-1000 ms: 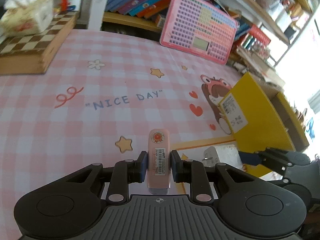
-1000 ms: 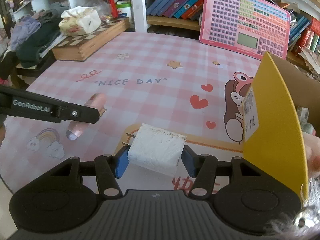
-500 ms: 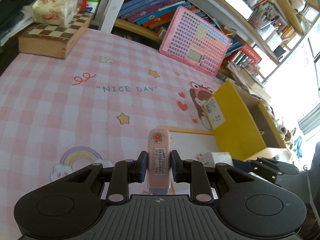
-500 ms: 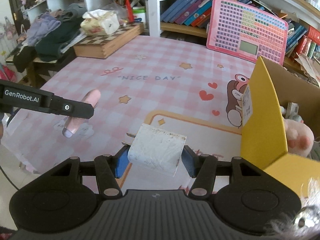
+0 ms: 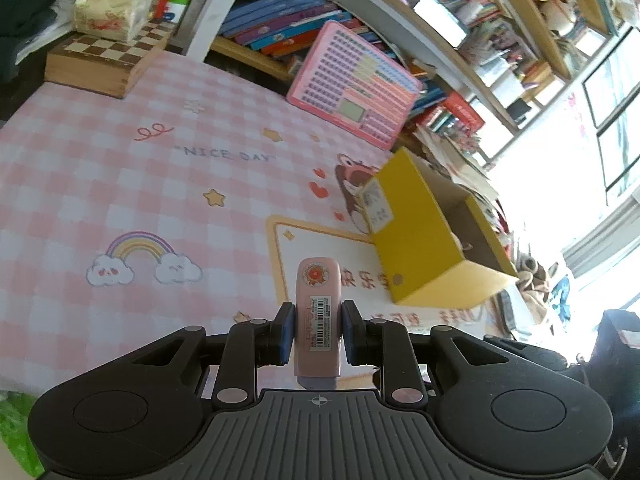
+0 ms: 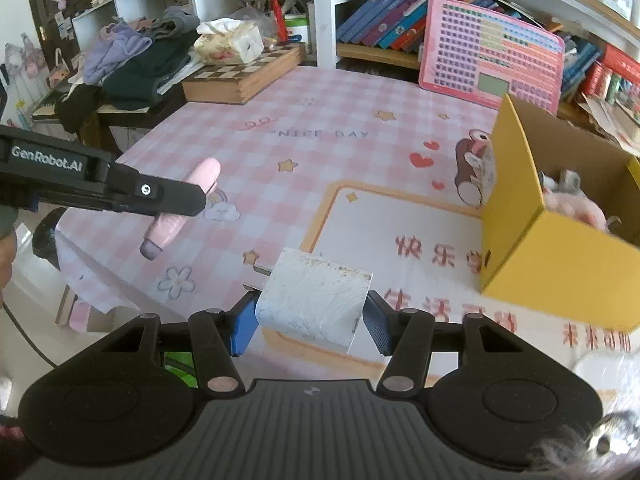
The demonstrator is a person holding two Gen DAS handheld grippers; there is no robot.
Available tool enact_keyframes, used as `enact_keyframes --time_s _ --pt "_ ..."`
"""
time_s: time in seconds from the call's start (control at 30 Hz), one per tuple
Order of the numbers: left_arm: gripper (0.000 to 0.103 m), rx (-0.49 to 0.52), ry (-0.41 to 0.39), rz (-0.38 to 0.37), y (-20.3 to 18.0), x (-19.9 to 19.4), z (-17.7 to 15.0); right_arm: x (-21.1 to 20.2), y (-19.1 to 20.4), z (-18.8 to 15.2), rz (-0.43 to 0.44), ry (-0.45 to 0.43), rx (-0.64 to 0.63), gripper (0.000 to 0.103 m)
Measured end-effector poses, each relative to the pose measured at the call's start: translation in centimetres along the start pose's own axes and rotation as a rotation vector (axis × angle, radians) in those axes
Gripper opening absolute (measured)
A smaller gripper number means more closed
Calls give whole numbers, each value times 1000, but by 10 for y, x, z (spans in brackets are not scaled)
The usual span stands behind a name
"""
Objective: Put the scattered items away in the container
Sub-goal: 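Lift and carry the lipstick item and charger plug over the yellow box with both tools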
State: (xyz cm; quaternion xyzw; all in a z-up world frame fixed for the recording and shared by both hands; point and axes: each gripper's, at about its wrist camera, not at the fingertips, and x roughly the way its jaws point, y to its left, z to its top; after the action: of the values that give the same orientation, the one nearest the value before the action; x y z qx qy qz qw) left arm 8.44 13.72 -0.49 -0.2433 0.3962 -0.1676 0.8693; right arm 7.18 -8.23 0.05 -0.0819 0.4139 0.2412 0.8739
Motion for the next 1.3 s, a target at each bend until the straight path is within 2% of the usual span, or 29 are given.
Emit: enact_keyframes --time_s 0.47,1.3 --pt "23 35 37 -88 -33 -9 -27 -40 -8 -35 -84 -21 81 54" --pt "23 75 114 -201 -94 41 -33 -70 -74 -67 -185 -4 189 54"
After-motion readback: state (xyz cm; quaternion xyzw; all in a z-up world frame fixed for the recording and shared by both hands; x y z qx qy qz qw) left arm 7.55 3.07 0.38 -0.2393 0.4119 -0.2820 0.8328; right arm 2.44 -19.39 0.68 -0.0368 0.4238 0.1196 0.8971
